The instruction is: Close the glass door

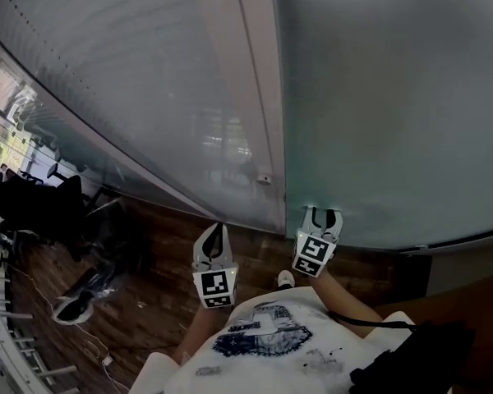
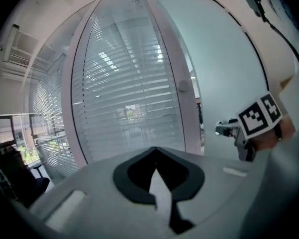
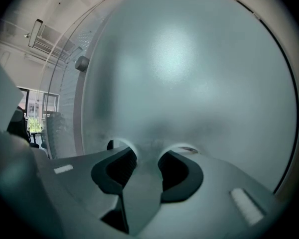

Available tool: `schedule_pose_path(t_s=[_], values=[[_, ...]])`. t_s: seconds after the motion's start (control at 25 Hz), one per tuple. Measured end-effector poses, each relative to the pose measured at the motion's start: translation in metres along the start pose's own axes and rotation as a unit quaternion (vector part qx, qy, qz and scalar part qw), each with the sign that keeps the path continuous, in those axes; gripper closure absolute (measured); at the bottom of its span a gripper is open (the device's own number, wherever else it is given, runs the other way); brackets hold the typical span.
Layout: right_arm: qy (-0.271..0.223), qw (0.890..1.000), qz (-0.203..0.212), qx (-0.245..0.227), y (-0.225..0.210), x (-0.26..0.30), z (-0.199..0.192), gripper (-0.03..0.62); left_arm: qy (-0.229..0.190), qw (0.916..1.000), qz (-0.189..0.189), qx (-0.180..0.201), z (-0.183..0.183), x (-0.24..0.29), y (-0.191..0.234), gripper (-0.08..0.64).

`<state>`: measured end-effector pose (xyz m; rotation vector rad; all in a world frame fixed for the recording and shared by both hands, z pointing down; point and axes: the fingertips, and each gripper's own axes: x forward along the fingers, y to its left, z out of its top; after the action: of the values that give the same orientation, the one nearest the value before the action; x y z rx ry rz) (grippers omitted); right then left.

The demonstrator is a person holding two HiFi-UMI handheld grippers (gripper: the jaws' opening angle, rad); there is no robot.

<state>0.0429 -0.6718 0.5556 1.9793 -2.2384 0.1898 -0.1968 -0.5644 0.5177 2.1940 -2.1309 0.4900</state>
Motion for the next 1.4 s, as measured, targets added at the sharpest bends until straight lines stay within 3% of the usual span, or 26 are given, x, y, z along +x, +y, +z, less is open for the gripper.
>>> schedule_pose_path(t_s=[0.24,0.8,1.4], values=[[0.001,1.000,-0.002,0.000,-0.002,0.011,-0.003,0.456,0.007,0.9999,0.009,-0.006,-0.006,0.005,-0.005,0.558],[0.000,1.000,-0.002,-0.016,-0.003,0.036,0.002,0.456,0.001,0.9988,-0.049,0.001,0.002,0.046,-0.031,0.557],[-0.010,1.000,-0.005,-0.024,-0.004,0.035,0.005,0.454,0.007,0.9977,-0.068,-0.003,-0.003,0.060,-0.037,0.558]])
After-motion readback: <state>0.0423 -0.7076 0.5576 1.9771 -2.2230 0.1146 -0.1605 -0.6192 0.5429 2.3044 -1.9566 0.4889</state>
